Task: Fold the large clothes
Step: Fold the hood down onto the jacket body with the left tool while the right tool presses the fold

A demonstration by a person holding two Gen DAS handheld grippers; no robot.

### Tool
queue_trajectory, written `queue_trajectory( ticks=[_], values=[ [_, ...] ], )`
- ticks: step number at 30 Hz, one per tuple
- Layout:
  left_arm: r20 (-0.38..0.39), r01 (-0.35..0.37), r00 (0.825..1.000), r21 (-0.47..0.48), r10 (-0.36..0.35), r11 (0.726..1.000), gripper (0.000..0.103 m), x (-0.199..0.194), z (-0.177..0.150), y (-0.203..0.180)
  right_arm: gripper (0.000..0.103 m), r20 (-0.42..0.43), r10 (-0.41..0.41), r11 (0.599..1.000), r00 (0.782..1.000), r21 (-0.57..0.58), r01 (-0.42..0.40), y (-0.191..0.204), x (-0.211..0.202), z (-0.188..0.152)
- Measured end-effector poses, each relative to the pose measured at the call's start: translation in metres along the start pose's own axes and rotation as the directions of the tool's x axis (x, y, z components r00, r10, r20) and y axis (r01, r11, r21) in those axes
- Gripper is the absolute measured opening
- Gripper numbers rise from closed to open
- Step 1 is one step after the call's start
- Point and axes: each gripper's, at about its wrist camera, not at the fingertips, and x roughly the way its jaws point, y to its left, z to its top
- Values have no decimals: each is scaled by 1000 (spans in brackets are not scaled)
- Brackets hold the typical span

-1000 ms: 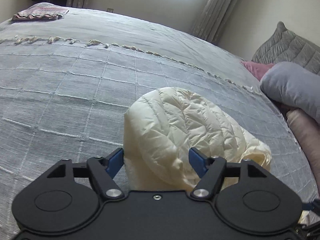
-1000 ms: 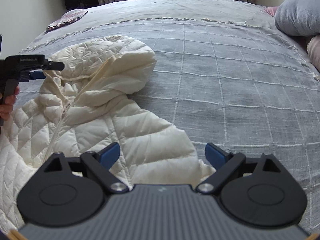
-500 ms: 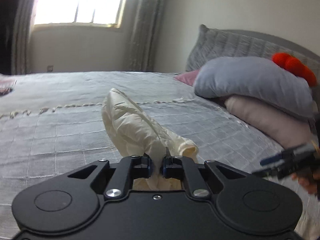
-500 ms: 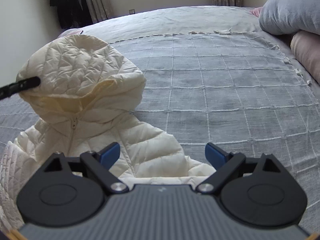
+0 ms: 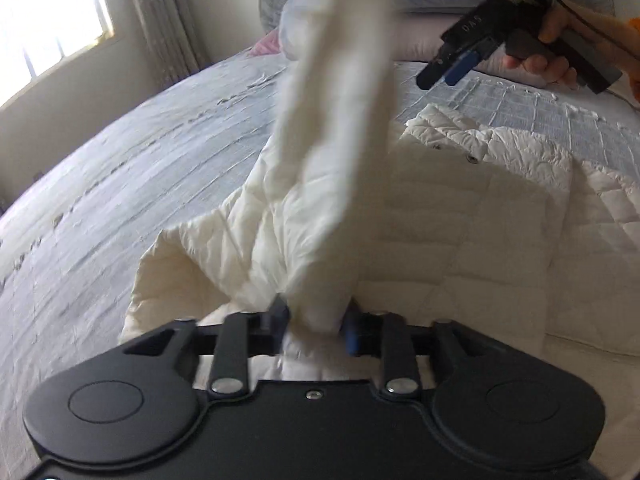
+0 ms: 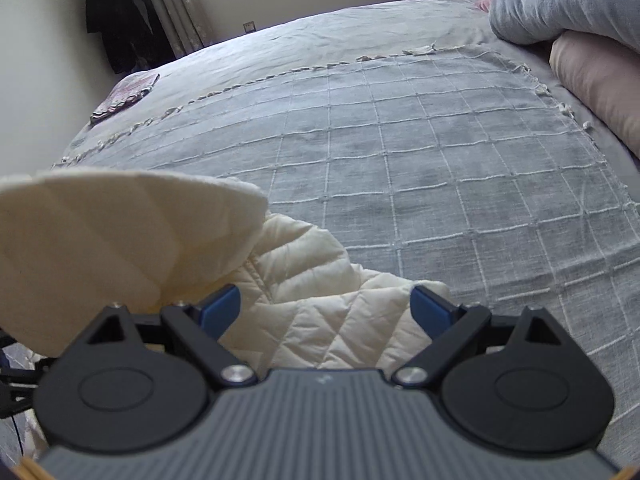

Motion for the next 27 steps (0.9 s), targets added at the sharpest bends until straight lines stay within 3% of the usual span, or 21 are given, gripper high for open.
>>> queue_trajectory(
  ticks=[3,5,8,11,14,16,17,18,23,25,27],
  values=[
    [1,-8,1000,-25,8,1000,70,-19,-7,8,93,13,-2,1000,1000,20,2,-7,-7,1],
    [5,-14,1000,-64,14,998,72,-28,-12,17,93,21,22,998,1000,50,-23,-13,-11,2],
    [43,37,999,-251,-27,967,72,-33,-14,38,92,16,94,989,995,116,-96,-17,-9,5],
    [140,144,986,-467,-88,872,72,-24,-6,50,83,-20,203,963,979,185,-196,-14,7,3],
    [193,207,975,-620,-108,757,72,-7,2,54,62,-60,290,926,955,272,-264,-6,31,-2],
    [177,178,981,-685,-76,706,72,7,7,55,25,-71,346,900,935,305,-310,6,43,-6],
    [162,144,986,-705,-41,695,69,8,9,54,19,-77,367,892,927,313,-327,15,46,-8],
    [155,111,988,-710,0,695,69,5,12,53,11,-80,376,892,923,301,-337,25,46,-10],
    [212,5,961,-659,180,752,69,-23,26,43,6,-114,430,899,895,139,-414,78,20,-24],
    [205,1,964,-642,170,766,69,-18,27,39,6,-158,412,911,898,91,-402,93,19,-33],
    [160,-27,975,-599,153,800,69,-3,30,27,6,-193,339,940,921,32,-339,103,26,-42]
  ],
)
